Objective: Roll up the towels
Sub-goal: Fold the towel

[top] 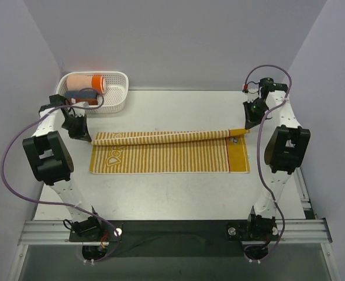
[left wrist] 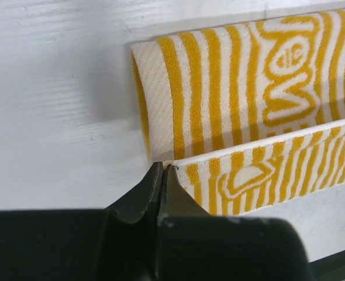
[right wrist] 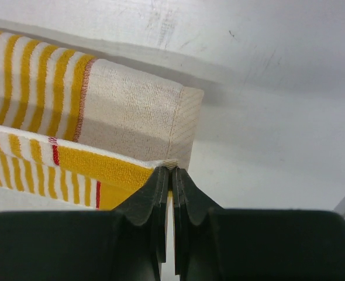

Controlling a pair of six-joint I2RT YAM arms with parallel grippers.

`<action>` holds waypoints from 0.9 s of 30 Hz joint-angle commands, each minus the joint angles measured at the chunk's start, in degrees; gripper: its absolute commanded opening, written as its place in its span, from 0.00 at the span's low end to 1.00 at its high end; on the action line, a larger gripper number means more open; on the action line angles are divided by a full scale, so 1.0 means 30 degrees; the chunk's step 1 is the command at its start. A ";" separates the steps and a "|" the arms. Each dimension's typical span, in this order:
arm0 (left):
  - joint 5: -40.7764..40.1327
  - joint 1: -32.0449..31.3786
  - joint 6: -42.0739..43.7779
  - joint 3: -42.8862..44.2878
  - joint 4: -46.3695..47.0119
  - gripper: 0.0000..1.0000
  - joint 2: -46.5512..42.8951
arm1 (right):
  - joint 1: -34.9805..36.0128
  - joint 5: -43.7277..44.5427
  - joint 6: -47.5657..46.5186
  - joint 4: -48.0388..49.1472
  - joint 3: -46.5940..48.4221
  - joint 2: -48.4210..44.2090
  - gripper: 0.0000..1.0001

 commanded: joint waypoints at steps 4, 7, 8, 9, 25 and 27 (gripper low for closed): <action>0.0501 0.0693 0.2335 -0.1154 -0.0263 0.00 -0.2145 | -0.0475 -0.0126 -0.1490 -0.1119 -0.2005 -0.1356 0.00; 0.0530 0.0810 0.3185 -0.1854 -0.0586 0.00 -0.2379 | -0.0563 -0.0097 -0.2075 -0.1089 -0.3294 -0.1707 0.00; 0.0443 0.0811 0.3390 -0.2090 -0.0616 0.00 -0.2409 | -0.0592 -0.0097 -0.2164 -0.1089 -0.3964 -0.1766 0.00; 0.0355 0.0811 0.3769 -0.2296 -0.0616 0.00 -0.2439 | -0.0622 -0.0155 -0.2368 -0.1031 -0.4319 -0.1883 0.00; -0.1082 0.0548 0.2133 -0.3354 0.1522 0.00 0.0812 | 0.0257 0.2071 -0.1110 -0.0972 -0.1690 0.1982 0.00; -0.0994 0.0547 0.1841 -0.3061 0.1523 0.00 0.0930 | 0.0257 0.2100 -0.0994 -0.0972 -0.1133 0.2448 0.00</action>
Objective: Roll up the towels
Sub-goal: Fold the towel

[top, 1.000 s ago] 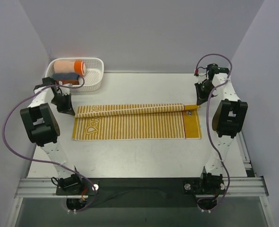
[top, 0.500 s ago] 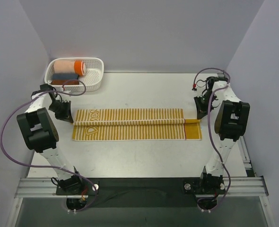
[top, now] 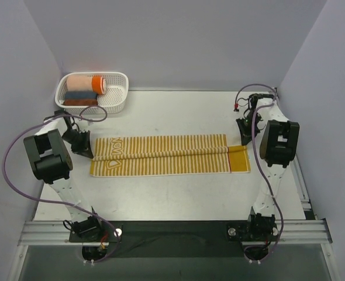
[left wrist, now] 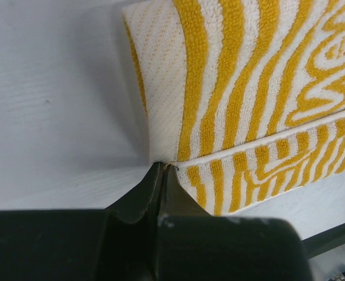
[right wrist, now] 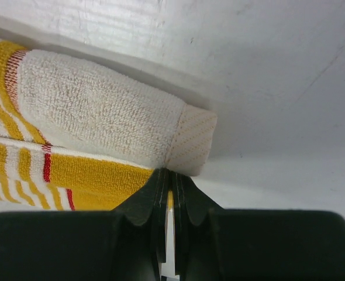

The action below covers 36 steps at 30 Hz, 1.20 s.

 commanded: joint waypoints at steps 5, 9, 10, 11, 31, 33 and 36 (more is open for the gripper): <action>-0.0314 0.0030 -0.0720 0.2039 0.1326 0.00 0.1230 | -0.0027 0.1081 0.0480 -0.0980 0.4487 0.1378 0.00; -0.0110 0.0059 -0.0721 0.3182 0.0711 0.00 0.1114 | -0.0056 0.0613 0.0568 -0.1508 0.5756 0.1497 0.00; 0.0036 0.0088 -0.0750 0.3300 0.0594 0.00 0.1026 | -0.0028 0.0525 0.0539 -0.1566 0.5757 0.1293 0.00; 0.0183 0.0060 -0.0750 0.3475 0.0389 0.00 0.0909 | -0.0056 0.0408 0.0510 -0.1596 0.5757 0.0885 0.00; 0.1679 0.0411 0.1124 0.0669 -0.0639 0.00 -0.1935 | -0.1492 -0.2377 -0.0312 -0.0805 -0.1039 -0.2402 0.00; 0.1445 0.0382 0.1446 0.0314 -0.0142 0.00 -0.1555 | -0.1521 -0.2290 -0.0223 -0.0776 -0.1098 -0.1875 0.00; 0.1035 0.0411 0.1652 -0.0301 0.0386 0.00 -0.0825 | -0.1492 -0.2085 -0.0135 -0.0775 -0.1215 -0.1434 0.00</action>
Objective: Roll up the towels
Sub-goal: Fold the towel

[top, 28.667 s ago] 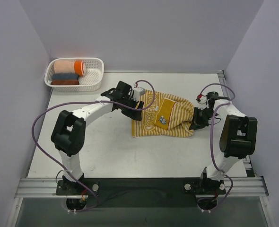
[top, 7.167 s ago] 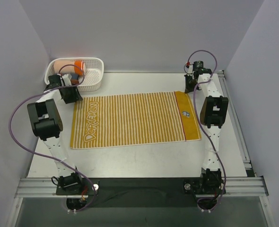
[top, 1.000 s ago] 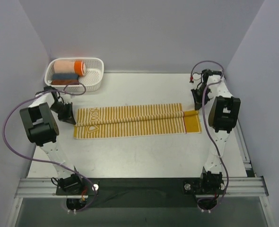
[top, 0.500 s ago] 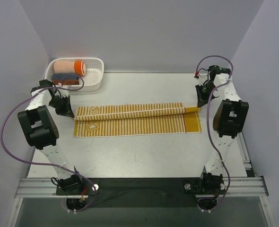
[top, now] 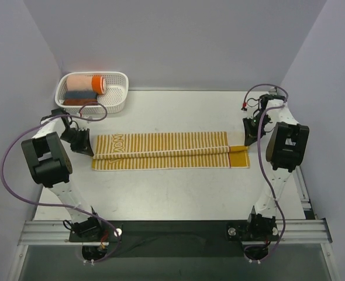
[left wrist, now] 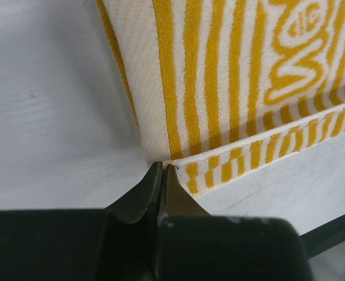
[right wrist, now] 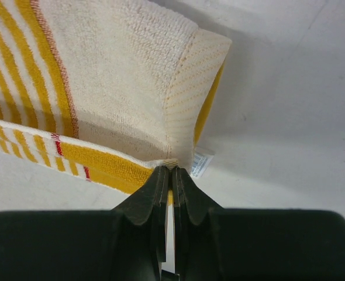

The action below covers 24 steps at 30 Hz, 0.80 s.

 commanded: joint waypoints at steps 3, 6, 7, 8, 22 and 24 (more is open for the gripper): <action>-0.0664 0.0185 0.0814 -0.0624 0.1307 0.00 0.1293 | -0.0071 0.0277 -0.0011 -0.0550 -0.0341 0.0483 0.00; -0.0431 0.0156 0.0785 -0.0566 0.1425 0.00 0.1297 | -0.0100 0.0218 -0.0420 -0.0579 -0.0487 0.0192 0.06; -0.0227 0.0156 0.0843 -0.0566 0.1425 0.00 0.1209 | -0.0130 -0.0072 -0.0625 -0.0580 -0.0604 0.0075 0.09; 0.0239 0.0185 0.1220 -0.0595 0.1338 0.05 0.1092 | -0.0217 -0.0278 -0.1062 -0.0696 -0.0692 -0.0246 0.18; 0.2148 0.0214 0.6958 -0.0156 -0.1562 0.61 -0.1925 | -0.0394 -0.0836 -0.6478 -0.1312 -0.2069 -0.3674 0.48; 0.2031 0.0185 0.7899 -0.0068 -0.1709 0.62 -0.2276 | -0.0248 -0.0720 -0.7332 -0.1166 -0.2361 -0.4349 0.48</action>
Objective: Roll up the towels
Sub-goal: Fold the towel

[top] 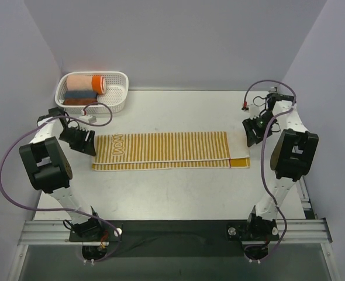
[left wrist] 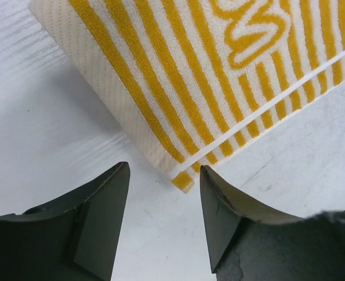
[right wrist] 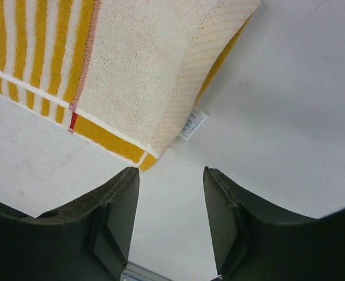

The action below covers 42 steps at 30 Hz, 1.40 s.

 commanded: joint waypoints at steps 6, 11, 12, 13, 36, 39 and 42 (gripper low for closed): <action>0.0755 -0.0026 0.6360 0.0690 -0.1391 0.63 -0.1523 | 0.1570 0.1659 -0.5765 0.0040 -0.2373 -0.2811 0.39; 0.1018 -0.0173 0.8352 0.0515 -0.1888 0.69 -0.1639 | 0.2862 0.3067 -0.7734 0.2175 -0.5185 -0.3717 0.39; 0.1048 -0.0174 0.8617 0.0427 -0.1948 0.76 -0.1756 | 0.3154 0.3159 -0.8085 0.2384 -0.5599 -0.3865 0.40; 0.1106 -0.0174 0.9084 0.0194 -0.2006 0.77 -0.1844 | 0.3302 0.3218 -0.8262 0.2618 -0.5952 -0.4070 0.41; 0.1195 -0.1023 1.2253 -0.0951 -0.1948 0.77 -0.2314 | 0.5558 0.5914 -1.0519 0.6575 -0.9704 -0.4921 0.41; 0.1224 -0.1052 1.2194 -0.0834 -0.1919 0.76 -0.2284 | 0.5617 0.5768 -1.0958 0.6575 -1.0143 -0.5272 0.42; 0.1224 -0.1023 1.2107 -0.0834 -0.1919 0.76 -0.2255 | 0.5676 0.6086 -1.1398 0.7304 -1.0931 -0.5624 0.43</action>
